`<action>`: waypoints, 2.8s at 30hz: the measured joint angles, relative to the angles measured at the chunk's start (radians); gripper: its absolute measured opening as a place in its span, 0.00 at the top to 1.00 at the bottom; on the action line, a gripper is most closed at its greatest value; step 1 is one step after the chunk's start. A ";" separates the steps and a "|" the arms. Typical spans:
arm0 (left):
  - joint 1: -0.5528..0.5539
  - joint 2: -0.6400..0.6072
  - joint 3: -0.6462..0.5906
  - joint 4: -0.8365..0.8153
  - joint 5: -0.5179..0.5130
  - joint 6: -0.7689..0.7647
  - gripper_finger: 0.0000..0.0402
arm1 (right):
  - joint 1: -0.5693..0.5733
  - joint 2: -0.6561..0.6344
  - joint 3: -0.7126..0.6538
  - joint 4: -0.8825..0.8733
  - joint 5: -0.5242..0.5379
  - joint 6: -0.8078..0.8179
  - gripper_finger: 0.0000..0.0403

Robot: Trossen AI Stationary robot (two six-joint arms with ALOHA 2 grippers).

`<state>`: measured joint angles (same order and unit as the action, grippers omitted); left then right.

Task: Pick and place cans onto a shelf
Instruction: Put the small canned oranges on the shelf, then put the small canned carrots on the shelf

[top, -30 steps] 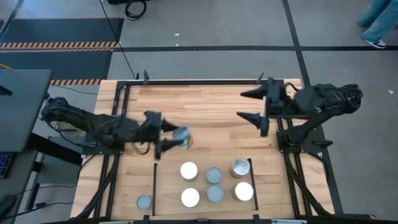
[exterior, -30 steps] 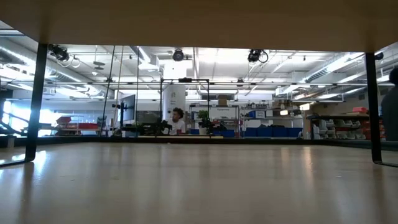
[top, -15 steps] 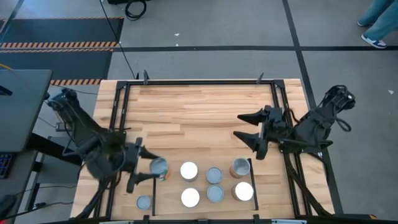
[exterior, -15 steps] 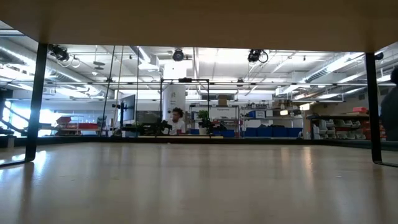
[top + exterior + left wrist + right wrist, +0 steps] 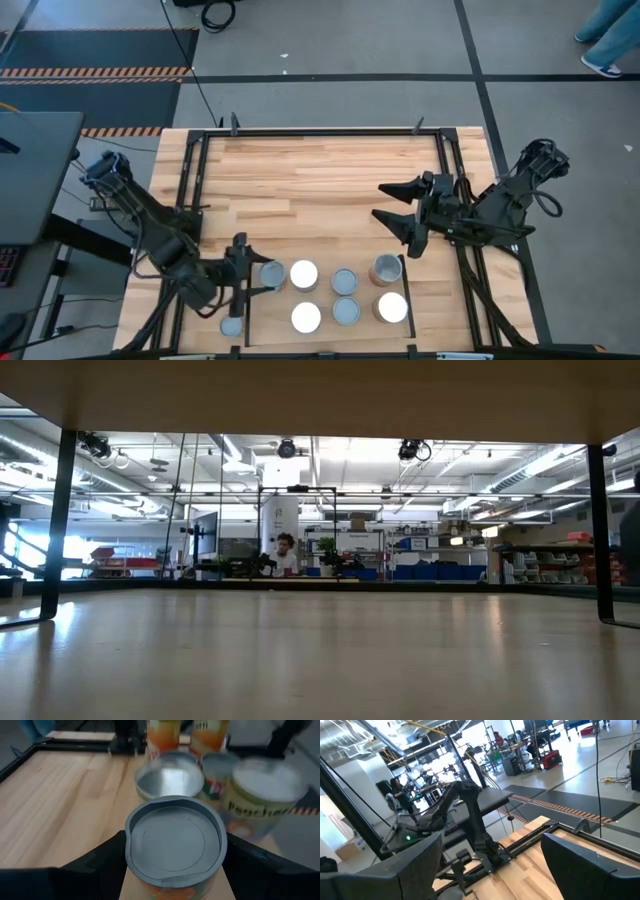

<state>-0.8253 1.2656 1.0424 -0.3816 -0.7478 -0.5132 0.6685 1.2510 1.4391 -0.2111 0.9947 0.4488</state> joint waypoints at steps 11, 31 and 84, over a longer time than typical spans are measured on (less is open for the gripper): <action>0.016 0.021 0.000 -0.095 0.073 0.019 0.31 | 0.000 0.000 0.000 -0.003 -0.001 -0.006 0.14; 0.028 0.037 0.000 -0.122 0.124 0.019 0.22 | 0.000 0.000 0.000 -0.025 -0.019 -0.006 0.14; 0.044 -0.337 0.000 -0.180 0.153 -0.185 0.22 | -0.069 -0.128 -0.120 -0.064 -0.137 -0.145 0.14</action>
<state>-0.7818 0.9281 1.0428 -0.5616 -0.5944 -0.6982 0.5996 1.1234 1.3190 -0.2749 0.8580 0.3041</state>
